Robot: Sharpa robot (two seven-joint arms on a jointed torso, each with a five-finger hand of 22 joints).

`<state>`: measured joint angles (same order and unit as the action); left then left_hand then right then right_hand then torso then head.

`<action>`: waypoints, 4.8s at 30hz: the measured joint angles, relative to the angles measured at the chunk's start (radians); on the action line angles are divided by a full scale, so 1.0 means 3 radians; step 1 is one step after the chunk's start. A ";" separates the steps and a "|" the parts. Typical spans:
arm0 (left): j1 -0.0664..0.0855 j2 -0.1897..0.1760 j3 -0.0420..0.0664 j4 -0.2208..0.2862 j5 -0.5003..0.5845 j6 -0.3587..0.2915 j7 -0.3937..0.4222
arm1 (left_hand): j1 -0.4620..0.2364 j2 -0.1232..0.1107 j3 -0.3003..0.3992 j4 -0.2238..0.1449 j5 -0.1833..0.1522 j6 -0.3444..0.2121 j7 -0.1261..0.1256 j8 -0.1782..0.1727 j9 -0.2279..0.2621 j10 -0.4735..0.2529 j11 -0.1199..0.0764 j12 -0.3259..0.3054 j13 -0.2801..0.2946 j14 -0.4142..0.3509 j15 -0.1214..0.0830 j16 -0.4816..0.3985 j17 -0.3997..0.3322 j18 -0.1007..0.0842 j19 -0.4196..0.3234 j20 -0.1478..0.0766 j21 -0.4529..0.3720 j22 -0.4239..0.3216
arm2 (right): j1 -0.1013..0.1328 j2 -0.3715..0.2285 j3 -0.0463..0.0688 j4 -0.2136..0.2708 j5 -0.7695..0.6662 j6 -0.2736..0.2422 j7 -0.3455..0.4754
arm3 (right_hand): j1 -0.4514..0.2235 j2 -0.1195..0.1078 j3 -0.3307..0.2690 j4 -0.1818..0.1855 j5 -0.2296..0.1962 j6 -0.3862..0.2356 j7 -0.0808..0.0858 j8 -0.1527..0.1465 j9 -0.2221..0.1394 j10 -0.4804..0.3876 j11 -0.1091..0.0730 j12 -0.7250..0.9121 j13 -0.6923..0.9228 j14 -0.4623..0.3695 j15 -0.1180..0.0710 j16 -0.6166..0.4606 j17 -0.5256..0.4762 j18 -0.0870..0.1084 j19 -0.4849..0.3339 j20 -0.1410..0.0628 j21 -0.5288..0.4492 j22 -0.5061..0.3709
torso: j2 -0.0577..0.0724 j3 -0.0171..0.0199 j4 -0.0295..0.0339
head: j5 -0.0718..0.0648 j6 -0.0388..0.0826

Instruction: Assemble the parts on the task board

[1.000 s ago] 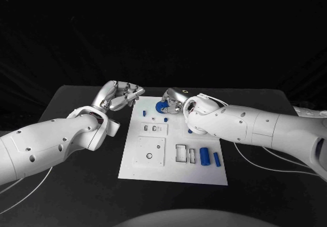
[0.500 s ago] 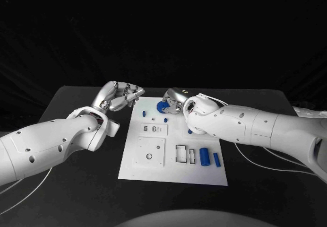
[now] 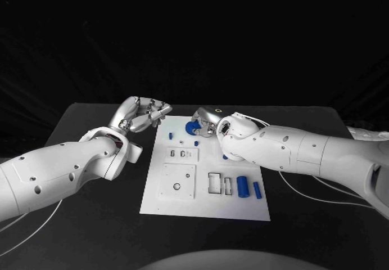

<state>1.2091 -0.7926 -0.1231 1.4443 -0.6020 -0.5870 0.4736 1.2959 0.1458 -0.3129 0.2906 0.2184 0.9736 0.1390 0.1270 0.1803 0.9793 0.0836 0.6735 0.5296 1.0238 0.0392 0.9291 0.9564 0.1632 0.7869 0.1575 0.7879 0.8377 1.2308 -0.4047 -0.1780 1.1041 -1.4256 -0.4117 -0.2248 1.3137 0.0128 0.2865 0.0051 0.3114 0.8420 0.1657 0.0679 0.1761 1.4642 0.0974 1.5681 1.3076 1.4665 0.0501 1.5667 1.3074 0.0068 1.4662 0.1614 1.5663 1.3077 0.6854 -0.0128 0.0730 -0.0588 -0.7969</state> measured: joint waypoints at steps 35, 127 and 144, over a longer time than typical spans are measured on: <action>0.0000 0.0038 -0.0011 -0.0091 0.0001 0.0002 0.0000 | 0.0000 0.0000 0.0000 0.0000 0.0000 0.0000 0.0000 0.0000 0.0001 0.0000 0.0000 0.0000 -0.0005 0.0012 -0.0012 0.0000 0.0001 0.0000 0.0008 0.0002 0.0000 0.0001 | 0.0277 -0.0655 0.0009 0.0716 0.0424 -0.0527 0.0235 | -0.0319 -0.0115 -0.0173 0.0219 -0.0276 0.0167 -0.0022 0.0159 -0.0032 0.0000 -0.0035 0.0000 0.0000 0.0001 -0.0049 0.0000 0.0002 0.0000 0.0000 -0.0050 0.0000 -0.0001 | -0.0016 0.0002 -0.0011 | 0.0015 0.0011; -0.0094 0.0128 -0.0020 -0.0310 0.0000 0.0061 0.0029 | 0.0014 0.0014 0.0000 0.0000 0.0000 0.0000 0.0000 0.0000 0.0001 0.0000 0.0000 0.0000 -0.0010 0.0012 -0.0011 0.0000 -0.0001 0.0000 0.0024 0.0000 -0.0012 -0.0001 | -0.0073 -0.1349 -0.0075 0.0453 0.1068 0.0038 0.0444 | 0.0159 -0.0027 -0.0232 0.0139 -0.0715 0.0104 -0.0355 0.0001 -0.0167 0.0012 -0.0321 0.0000 0.0005 -0.0006 -0.0317 0.0000 0.0000 0.0000 -0.0006 -0.0294 0.0000 0.0001 | -0.0122 0.0053 -0.0123 | -0.0107 0.0072; -0.0094 0.0113 -0.0020 -0.0300 -0.0004 0.0060 0.0029 | 0.0014 0.0014 0.0000 0.0000 0.0000 0.0000 0.0000 0.0000 0.0003 0.0000 0.0000 0.0000 -0.0010 0.0011 -0.0011 0.0000 -0.0001 0.0000 0.0024 0.0000 -0.0012 -0.0001 | -0.0073 -0.1299 -0.0074 0.0416 0.1061 0.0096 0.0397 | 0.0199 -0.0013 -0.0232 0.0139 -0.0701 0.0117 -0.0342 0.0001 -0.0166 0.0012 -0.0320 0.0010 0.0009 -0.0006 -0.0317 0.0000 0.0001 0.0000 0.0006 -0.0306 0.0000 0.0001 | -0.0122 0.0051 -0.0127 | -0.0115 0.0063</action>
<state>1.1808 -0.7586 -0.1290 1.3543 -0.6031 -0.5688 0.4825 1.3000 0.1499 -0.3128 0.2906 0.2184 0.9735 0.1390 0.1270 0.1813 0.9793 0.0837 0.6735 0.5267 1.0273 0.0357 0.9291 0.9561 0.1632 0.7940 0.1574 0.7844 0.8374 1.2087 -0.7945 -0.2004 1.2289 -1.1072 -0.3829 -0.1056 1.3733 0.0088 0.2169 0.0469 0.1011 0.8770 0.0632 0.0682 0.1262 1.4676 0.0012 1.5709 1.3104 1.4648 -0.0450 1.5667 1.3076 0.0067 1.4680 0.0696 1.5663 1.3079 0.6488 0.0024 0.0350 -0.0933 -0.7780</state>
